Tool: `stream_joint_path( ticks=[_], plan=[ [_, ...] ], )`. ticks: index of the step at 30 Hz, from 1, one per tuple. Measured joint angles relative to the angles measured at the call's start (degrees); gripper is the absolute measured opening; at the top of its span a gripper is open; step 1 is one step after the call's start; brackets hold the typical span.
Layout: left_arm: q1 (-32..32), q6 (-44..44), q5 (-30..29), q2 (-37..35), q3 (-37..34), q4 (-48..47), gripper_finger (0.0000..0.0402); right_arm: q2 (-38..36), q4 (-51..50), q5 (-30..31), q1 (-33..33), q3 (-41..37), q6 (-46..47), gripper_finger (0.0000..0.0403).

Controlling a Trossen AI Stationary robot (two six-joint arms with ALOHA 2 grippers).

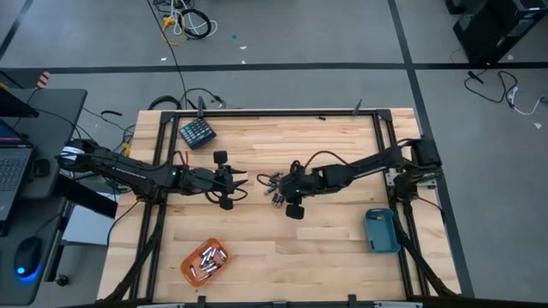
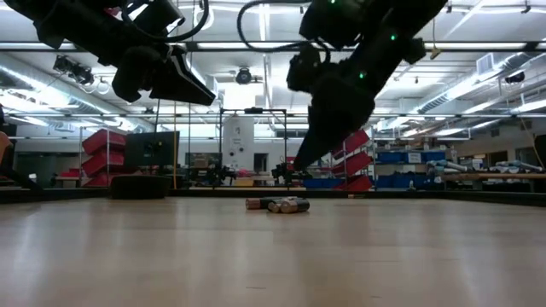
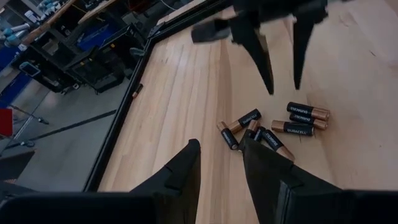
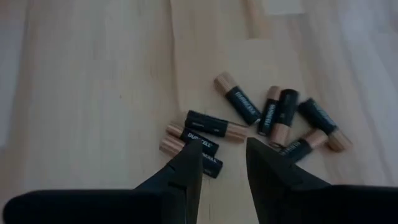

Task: Sort batteries
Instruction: Put the black battery into the blue bin

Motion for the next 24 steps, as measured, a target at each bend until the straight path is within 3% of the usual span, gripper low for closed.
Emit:
stream_joint_path(
  ticks=[13,24],
  plan=[
    [0.01,0.00,0.00,0.00,0.00,-0.03,0.0119,4.33,3.47,-0.70,0.82,0.07,-4.58,0.0168],
    [0.00,0.00,-0.01,0.00,0.00,-0.04,0.0119,4.33,1.90,0.35,0.80,0.04,-5.51,0.0169]
  ],
)
